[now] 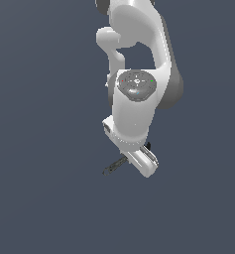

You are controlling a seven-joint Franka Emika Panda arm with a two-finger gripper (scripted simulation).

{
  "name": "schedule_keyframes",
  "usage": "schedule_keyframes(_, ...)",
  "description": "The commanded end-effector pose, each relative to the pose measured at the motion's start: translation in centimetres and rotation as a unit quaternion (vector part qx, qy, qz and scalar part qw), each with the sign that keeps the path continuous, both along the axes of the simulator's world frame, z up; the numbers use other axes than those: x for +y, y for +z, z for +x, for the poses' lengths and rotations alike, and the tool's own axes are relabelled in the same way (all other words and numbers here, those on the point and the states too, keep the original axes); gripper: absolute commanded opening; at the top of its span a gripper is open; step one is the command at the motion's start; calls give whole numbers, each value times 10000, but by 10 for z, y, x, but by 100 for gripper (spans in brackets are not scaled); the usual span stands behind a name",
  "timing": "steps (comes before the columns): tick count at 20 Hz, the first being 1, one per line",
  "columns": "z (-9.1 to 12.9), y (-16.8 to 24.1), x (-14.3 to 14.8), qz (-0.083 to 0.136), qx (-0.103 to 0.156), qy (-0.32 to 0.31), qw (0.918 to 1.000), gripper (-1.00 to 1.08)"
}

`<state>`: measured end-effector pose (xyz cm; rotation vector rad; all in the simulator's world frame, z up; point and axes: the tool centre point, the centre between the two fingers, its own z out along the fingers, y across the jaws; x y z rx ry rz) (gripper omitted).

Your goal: Pick up the object and move it to a goal position.

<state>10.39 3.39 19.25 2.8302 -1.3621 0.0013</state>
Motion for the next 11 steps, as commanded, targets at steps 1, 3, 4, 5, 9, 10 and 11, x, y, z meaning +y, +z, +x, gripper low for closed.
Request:
schedule_keyframes(1, 6, 6, 2, 1, 2, 0, 10000, -100)
schedule_keyframes(3, 9, 10, 4, 1, 2, 0, 10000, -100)
schedule_keyframes(4, 11, 11, 4, 3, 2, 2, 10000, -100)
schedule_keyframes(5, 12, 12, 5, 3, 2, 2, 10000, -100)
schedule_keyframes(9, 15, 15, 6, 3, 2, 2, 10000, -100)
schedule_keyframes(10, 15, 15, 6, 3, 2, 2, 10000, -100)
schedule_keyframes(11, 15, 15, 6, 3, 2, 2, 10000, -100)
